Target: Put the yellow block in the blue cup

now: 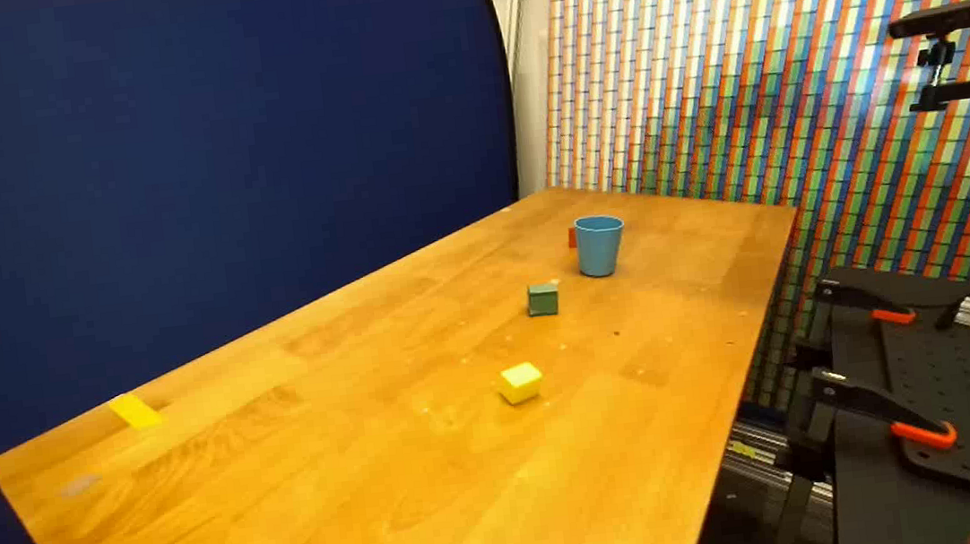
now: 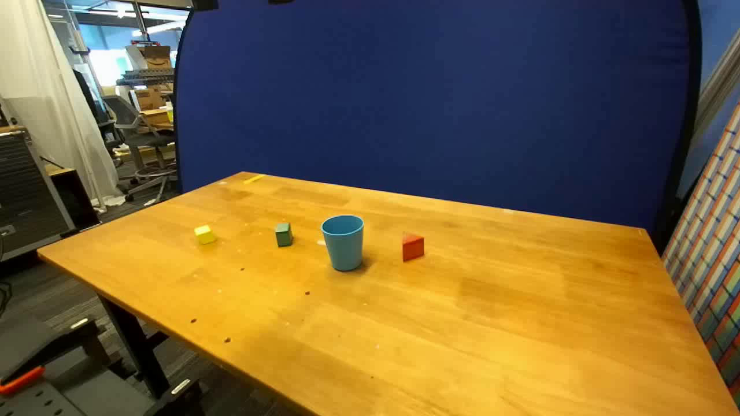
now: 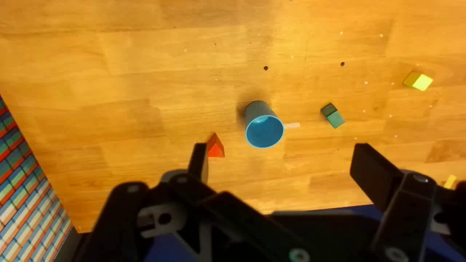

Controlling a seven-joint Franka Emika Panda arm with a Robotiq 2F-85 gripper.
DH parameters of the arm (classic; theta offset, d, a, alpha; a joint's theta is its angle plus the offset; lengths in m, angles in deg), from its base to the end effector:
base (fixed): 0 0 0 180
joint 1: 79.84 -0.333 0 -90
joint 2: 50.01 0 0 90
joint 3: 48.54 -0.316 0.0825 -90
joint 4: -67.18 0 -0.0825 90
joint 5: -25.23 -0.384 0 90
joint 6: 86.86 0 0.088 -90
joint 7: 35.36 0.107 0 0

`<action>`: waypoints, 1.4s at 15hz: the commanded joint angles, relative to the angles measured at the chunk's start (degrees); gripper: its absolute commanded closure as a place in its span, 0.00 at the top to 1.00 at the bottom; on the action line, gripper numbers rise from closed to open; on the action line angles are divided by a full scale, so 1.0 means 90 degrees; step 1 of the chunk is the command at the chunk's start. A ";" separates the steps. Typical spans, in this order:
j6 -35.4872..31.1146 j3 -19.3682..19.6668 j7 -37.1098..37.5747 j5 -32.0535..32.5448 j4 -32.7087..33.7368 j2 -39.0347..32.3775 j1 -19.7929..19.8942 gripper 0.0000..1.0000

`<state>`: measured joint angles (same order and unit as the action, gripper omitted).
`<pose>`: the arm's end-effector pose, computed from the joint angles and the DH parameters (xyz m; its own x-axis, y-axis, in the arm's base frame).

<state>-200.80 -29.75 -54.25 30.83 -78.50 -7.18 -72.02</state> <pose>0.3081 -0.1736 0.5128 0.9788 -0.0434 0.2000 -0.0310 -0.9974 -0.0644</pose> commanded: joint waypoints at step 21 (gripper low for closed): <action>-0.3194 -0.2518 -0.0346 -0.1420 0.0906 -0.6011 -0.1698 1.00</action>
<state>-228.53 -49.35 -54.43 20.37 -75.78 -53.91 -88.18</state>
